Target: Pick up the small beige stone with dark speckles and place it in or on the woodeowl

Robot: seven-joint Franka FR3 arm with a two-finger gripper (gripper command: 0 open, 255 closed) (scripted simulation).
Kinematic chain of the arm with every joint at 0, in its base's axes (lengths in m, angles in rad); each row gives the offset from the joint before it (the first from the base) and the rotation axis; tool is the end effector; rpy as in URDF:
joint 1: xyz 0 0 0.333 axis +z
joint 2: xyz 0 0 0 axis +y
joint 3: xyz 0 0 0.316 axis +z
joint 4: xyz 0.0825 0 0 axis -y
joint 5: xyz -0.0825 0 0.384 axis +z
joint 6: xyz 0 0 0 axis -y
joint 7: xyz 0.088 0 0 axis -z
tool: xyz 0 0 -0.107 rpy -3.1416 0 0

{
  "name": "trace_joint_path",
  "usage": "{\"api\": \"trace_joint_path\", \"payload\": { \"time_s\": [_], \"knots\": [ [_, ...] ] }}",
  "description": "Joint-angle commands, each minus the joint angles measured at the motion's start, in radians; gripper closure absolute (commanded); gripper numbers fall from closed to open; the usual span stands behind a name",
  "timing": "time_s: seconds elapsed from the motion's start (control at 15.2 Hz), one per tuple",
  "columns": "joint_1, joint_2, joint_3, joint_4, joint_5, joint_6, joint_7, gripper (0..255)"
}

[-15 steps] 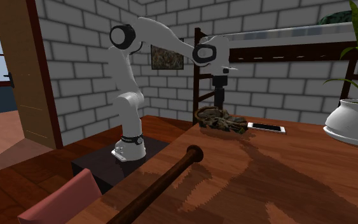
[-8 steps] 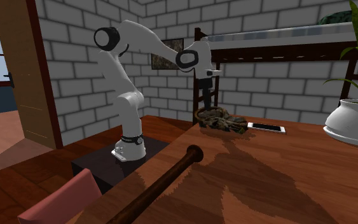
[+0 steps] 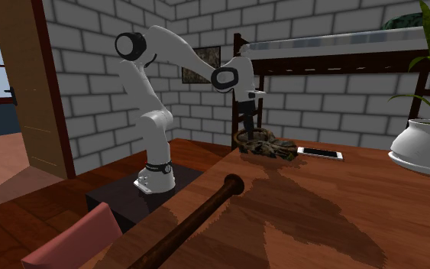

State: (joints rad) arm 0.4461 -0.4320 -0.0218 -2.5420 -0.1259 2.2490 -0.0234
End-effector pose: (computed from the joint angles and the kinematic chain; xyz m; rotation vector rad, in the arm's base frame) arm 0.3812 0.1682 0.4345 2.9643 0.7906 0.2384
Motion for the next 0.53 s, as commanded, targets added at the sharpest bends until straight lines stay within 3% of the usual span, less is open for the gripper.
{"api": "trace_joint_path", "payload": {
  "time_s": [0.0,0.2,0.26,0.46],
  "knots": [
    [0.000,0.000,0.000,-0.001,0.000,0.002,0.000,0],
    [0.000,0.000,0.000,-0.001,0.000,0.002,0.000,0],
    [0.000,0.000,0.000,-0.001,0.000,0.002,0.000,255],
    [0.000,0.000,0.000,-0.001,0.000,0.001,0.000,255]
  ]
}}
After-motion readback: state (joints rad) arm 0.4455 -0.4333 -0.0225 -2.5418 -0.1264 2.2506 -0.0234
